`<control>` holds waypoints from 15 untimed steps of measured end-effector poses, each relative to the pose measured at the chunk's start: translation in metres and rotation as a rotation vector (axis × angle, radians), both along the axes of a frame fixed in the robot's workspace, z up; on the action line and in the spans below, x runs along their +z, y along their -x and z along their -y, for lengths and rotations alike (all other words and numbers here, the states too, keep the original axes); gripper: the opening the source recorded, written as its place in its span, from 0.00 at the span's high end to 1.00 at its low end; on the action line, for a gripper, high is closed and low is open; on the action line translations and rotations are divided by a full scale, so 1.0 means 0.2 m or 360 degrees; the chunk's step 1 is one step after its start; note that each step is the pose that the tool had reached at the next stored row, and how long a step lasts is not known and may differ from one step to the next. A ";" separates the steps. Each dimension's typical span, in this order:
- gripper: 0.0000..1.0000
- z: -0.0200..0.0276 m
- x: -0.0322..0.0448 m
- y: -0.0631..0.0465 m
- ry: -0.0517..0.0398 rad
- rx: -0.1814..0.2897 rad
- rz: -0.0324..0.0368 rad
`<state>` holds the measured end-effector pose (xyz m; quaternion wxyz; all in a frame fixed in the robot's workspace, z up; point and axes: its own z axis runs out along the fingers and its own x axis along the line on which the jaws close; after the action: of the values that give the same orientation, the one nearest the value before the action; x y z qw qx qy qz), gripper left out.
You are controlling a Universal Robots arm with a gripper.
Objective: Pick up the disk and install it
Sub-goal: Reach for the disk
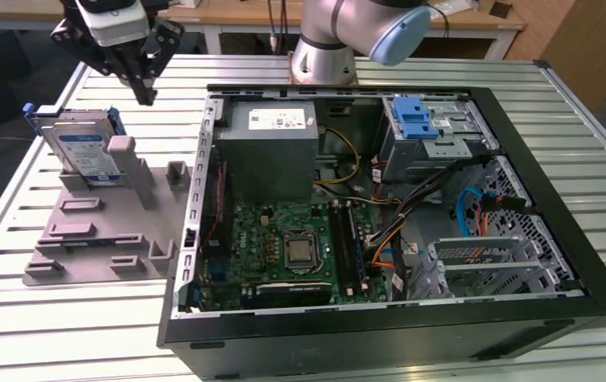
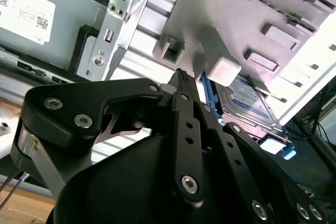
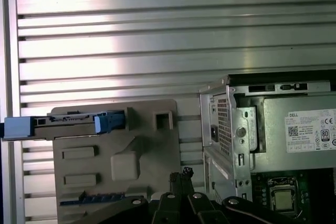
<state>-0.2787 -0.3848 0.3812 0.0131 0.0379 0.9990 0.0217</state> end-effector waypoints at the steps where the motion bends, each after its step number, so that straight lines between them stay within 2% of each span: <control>1: 0.89 -0.003 0.000 0.01 0.0000 0.0000 0.0000; 9: 0.89 -0.039 -0.014 0.13 0.0000 0.0000 -0.0002; 12: 0.89 -0.052 -0.020 0.16 -0.0001 0.0000 -0.0015; 15: 0.89 -0.060 -0.025 0.19 -0.0001 0.0000 -0.0018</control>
<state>-0.3167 -0.3727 0.3762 0.0074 0.0380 0.9990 0.0217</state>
